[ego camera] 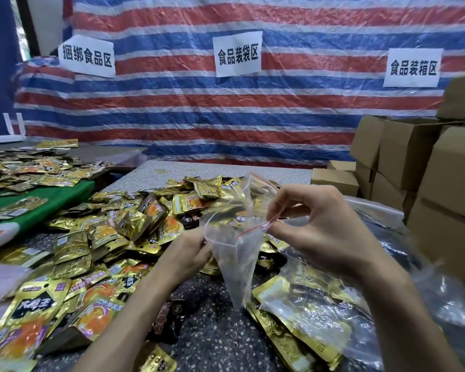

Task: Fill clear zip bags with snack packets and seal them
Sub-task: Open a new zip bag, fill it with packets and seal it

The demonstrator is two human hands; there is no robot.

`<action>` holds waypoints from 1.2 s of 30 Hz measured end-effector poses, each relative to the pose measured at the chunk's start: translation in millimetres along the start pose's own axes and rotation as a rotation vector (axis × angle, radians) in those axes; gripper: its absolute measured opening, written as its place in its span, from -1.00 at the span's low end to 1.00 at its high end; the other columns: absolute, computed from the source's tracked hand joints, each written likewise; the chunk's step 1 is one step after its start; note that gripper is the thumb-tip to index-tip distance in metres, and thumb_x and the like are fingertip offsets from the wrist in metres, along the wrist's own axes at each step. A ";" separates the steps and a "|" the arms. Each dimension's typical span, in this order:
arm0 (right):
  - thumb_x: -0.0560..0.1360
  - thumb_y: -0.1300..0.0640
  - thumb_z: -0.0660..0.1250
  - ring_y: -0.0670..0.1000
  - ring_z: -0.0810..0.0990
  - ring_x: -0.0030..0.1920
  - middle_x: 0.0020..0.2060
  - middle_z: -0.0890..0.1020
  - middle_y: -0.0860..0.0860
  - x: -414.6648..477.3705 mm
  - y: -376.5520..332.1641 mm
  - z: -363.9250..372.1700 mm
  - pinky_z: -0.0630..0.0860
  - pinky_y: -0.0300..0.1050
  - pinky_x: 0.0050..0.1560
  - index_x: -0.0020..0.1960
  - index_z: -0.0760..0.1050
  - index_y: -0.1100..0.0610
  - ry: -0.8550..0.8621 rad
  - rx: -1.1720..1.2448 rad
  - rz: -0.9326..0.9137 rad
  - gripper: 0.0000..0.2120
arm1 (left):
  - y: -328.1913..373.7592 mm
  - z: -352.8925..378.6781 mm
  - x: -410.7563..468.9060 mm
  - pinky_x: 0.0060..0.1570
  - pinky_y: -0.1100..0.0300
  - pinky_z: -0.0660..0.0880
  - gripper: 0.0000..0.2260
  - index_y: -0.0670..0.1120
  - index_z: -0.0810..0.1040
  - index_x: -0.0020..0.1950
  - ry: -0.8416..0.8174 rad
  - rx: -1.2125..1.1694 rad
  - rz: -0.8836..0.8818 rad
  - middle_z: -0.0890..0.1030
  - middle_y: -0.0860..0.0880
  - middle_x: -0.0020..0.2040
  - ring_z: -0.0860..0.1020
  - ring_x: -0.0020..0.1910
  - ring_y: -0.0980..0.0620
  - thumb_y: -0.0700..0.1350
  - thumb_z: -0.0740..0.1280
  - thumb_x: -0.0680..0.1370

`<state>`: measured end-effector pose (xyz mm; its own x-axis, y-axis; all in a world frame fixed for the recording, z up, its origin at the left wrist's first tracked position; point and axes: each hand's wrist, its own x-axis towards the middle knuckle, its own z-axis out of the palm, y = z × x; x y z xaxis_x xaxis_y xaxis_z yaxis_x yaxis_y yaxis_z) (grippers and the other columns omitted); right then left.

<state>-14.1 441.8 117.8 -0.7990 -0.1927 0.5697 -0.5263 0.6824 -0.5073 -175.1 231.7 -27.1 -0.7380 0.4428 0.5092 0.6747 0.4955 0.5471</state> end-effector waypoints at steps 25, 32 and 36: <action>0.42 0.04 0.46 -0.11 0.63 -0.18 -0.21 0.63 -0.14 1.0 -12.6 22.6 0.59 -0.04 -0.20 -0.06 0.51 -0.04 -0.104 -0.022 -0.132 -0.84 | 89.4 -157.3 -13.3 -0.45 0.29 0.55 -0.88 -0.08 0.70 -0.31 0.685 -0.872 -0.292 0.71 -0.01 -0.28 0.67 -0.35 0.08 -0.04 0.49 0.33; 0.40 0.10 0.52 -0.09 0.62 -0.19 -0.21 0.62 -0.14 0.1 -19.7 31.5 0.55 -0.19 -0.23 0.00 0.50 0.01 -0.027 0.021 -0.246 -0.75 | 128.9 -136.7 -19.8 -0.61 0.29 0.43 -0.86 -0.13 0.66 -0.25 0.676 -0.461 -0.171 0.67 -0.07 -0.38 0.58 -0.52 0.04 -0.10 0.54 0.42; 0.38 0.11 0.56 -0.16 0.52 -0.22 -0.22 0.61 -0.21 1.0 -22.3 39.0 0.42 -0.24 -0.24 -0.08 0.56 0.01 0.028 -0.085 -0.293 -0.80 | 140.8 -111.3 -16.7 -0.46 0.21 0.51 -0.83 -0.03 0.67 -0.31 0.637 -0.221 -0.146 0.65 0.06 -0.40 0.59 -0.45 0.10 0.00 0.55 0.41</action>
<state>-14.5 398.9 104.5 -0.6080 -0.3712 0.7019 -0.7059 0.6573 -0.2639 -66.7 210.9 115.4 -0.7174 -0.1754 0.6742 0.6051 0.3225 0.7279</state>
